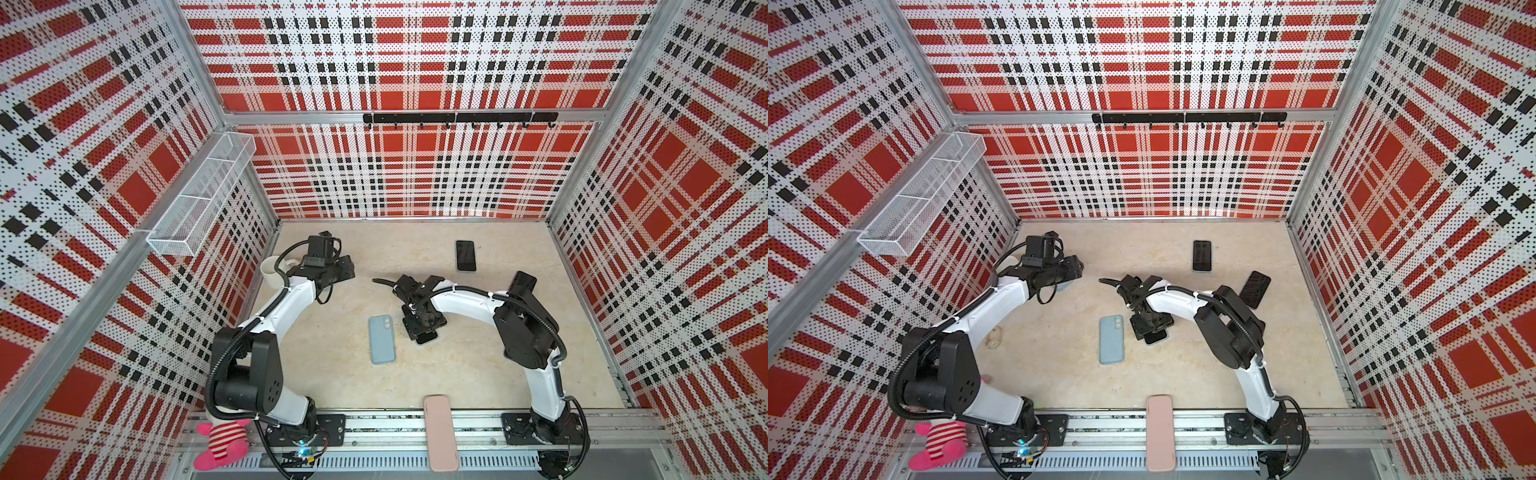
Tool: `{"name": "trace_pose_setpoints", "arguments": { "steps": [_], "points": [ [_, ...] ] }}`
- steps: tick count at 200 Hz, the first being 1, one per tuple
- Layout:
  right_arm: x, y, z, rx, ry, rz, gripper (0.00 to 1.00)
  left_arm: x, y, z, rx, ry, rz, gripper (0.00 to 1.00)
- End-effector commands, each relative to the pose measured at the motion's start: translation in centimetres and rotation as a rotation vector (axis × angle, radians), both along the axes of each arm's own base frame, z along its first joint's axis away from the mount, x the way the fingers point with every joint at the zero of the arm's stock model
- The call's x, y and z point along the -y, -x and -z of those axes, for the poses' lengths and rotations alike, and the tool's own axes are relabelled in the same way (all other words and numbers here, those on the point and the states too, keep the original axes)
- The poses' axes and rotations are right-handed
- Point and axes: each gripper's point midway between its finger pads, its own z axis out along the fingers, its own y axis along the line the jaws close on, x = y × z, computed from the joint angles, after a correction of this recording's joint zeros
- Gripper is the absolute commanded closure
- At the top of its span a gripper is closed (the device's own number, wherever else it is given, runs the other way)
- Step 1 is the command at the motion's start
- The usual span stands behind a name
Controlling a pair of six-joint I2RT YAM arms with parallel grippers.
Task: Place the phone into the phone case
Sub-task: 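Grasp the white-cased phone with right gripper while left moves toward blue case, then carry the cased phone farther away and set it beside the other cased phone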
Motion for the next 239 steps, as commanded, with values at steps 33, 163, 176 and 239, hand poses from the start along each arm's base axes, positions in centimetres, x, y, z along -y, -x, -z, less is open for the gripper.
{"name": "trace_pose_setpoints", "arguments": {
  "steps": [33,163,176,239],
  "points": [
    [3.0,-7.8,-7.2,0.236,-0.099,0.225,0.44,-0.3,-0.3,-0.4,0.037,0.066,0.002,0.39],
    [7.7,-25.0,-4.1,0.386,-0.088,0.291,0.45,-0.6,-0.2,-1.7,0.079,0.069,-0.005,0.38],
    [7.9,-25.0,-3.1,0.368,-0.081,0.286,0.45,-0.7,-0.2,-1.5,0.076,0.066,-0.007,0.38],
    [7.8,-25.1,-0.6,0.352,-0.110,0.281,0.44,-1.3,-0.2,-1.8,0.088,0.032,-0.033,0.38]
  ]
}}
